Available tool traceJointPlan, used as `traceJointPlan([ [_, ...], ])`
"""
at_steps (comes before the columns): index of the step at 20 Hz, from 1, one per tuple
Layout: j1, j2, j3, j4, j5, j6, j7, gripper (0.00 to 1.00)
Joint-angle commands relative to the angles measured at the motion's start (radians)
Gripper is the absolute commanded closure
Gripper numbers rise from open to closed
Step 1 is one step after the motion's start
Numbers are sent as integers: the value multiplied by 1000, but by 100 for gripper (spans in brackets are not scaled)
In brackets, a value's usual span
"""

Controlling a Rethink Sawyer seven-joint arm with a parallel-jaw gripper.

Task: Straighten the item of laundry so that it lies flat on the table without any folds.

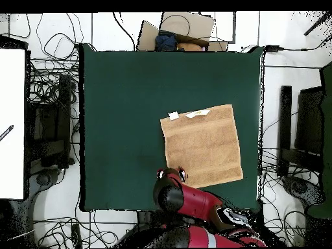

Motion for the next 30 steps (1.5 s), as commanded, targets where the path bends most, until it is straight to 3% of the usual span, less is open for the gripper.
traceJointPlan([
  [1, 30, 35, 33, -144, 66, 71, 187, 0],
  [19, 21, 151, 55, -290, 37, 48, 172, 0],
  [30, 30, 299, 77, -369, 39, -44, 198, 0],
])
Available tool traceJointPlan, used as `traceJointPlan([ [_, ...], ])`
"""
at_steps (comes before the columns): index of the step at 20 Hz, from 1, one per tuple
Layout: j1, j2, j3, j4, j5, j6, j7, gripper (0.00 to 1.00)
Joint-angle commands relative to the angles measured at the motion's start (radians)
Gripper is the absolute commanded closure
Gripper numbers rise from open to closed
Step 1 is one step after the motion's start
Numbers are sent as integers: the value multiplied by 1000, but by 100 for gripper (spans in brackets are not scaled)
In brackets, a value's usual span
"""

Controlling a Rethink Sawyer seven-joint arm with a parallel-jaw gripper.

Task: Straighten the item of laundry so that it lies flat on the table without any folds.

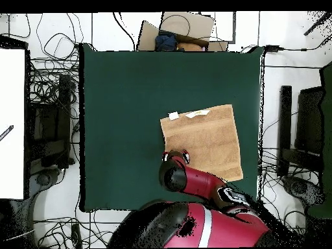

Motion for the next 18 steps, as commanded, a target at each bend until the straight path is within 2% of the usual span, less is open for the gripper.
traceJointPlan([
  [1, 21, 197, 79, -185, 40, -57, 202, 0],
  [18, 59, 236, 95, -203, 80, -79, 237, 0],
])
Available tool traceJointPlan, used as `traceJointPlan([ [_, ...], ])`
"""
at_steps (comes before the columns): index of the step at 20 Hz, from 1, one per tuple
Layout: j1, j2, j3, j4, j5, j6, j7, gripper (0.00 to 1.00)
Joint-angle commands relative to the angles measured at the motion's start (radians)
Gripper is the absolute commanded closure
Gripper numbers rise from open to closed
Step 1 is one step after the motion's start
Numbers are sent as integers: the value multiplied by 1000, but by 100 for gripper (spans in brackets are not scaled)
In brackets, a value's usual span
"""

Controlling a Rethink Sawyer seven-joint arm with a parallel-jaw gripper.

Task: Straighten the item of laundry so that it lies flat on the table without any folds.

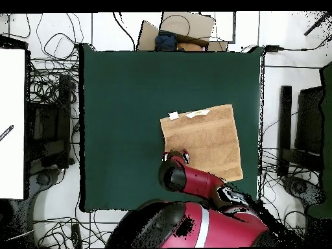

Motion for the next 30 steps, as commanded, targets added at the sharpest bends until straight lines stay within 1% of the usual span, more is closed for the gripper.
traceJointPlan([
  [1, 57, 231, 97, -199, 86, -75, 238, 0],
  [5, 80, 213, 78, -203, 105, -50, 233, 0],
  [9, 79, 187, 72, -197, 104, -17, 225, 0],
  [12, 77, 138, 70, -176, 103, 37, 219, 0],
  [15, 69, 93, 82, -150, 104, 53, 227, 0],
  [16, 77, 77, 74, -137, 107, 60, 229, 0],
  [19, 100, 11, 51, -103, 114, 101, 226, 0],
  [22, 87, -58, 60, -72, 115, 153, 220, 0],
  [24, 81, -95, 62, -58, 109, 162, 216, 0],
  [28, 93, -148, 45, -43, 113, 201, 211, 0],
  [30, 92, -161, 45, -39, 109, 217, 204, 0],
])
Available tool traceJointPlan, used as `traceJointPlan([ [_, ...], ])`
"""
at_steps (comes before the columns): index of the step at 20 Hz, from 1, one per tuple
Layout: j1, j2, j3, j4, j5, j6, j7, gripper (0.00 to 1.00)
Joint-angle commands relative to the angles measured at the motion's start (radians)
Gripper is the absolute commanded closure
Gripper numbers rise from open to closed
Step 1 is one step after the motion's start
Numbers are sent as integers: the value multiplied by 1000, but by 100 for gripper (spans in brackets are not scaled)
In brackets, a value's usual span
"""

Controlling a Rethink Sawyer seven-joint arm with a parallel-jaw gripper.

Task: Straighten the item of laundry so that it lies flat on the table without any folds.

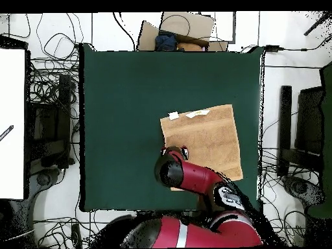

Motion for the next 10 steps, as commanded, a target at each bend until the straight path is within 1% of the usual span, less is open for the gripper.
traceJointPlan([
  [1, 28, -82, 73, -28, 56, 131, 200, 0],
  [6, -10, -94, 102, -21, 39, 158, 186, 0],
  [10, -10, -109, 96, -10, 28, 162, 182, 0],
])
